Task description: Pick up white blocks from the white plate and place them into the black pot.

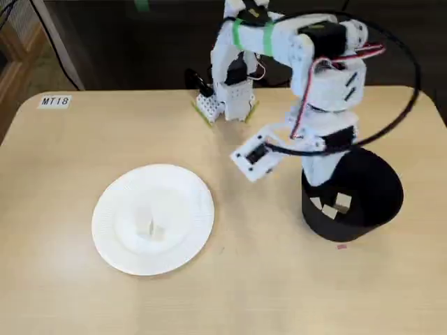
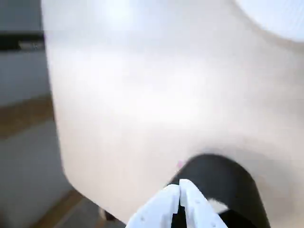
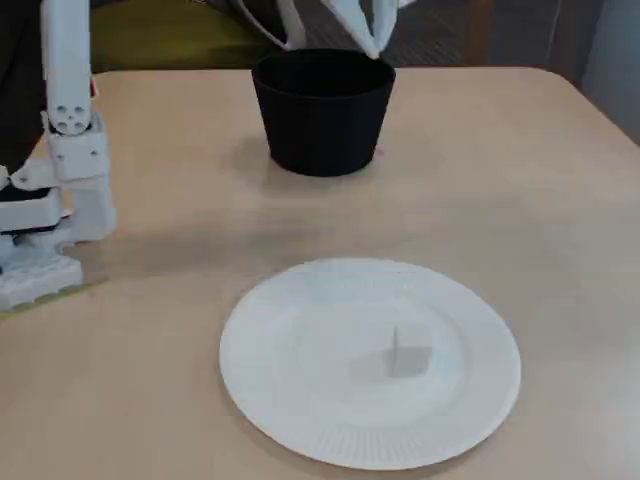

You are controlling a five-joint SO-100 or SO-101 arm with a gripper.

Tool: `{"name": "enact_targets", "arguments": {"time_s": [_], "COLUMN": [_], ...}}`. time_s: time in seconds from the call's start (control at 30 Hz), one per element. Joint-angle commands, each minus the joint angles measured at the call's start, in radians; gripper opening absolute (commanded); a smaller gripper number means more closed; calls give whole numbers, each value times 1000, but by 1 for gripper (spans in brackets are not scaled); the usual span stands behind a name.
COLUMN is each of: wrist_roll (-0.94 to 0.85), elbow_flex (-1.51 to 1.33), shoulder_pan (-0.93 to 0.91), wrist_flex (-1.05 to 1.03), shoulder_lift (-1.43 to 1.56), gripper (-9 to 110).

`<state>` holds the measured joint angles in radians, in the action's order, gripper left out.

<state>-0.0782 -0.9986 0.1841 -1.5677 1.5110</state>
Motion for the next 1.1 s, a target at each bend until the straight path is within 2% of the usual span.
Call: {"name": "enact_targets", "arguments": {"time_s": [0.0, 0.07, 0.17, 0.43, 0.7, 0.9, 1.07], "wrist_roll": [17, -2, -89, -314, -417, -411, -394], "elbow_flex": [-456, -663, -742, -738, -658, -647, -594], "shoulder_pan": [-198, -275, -371, -584, -703, -739, -719], "wrist_flex": [341, 476, 479, 446, 443, 440, 442], "shoulder_lift": [344, 445, 419, 301, 192, 143, 54], "gripper": [-2, -2, -2, -2, -1, 26, 36]}}
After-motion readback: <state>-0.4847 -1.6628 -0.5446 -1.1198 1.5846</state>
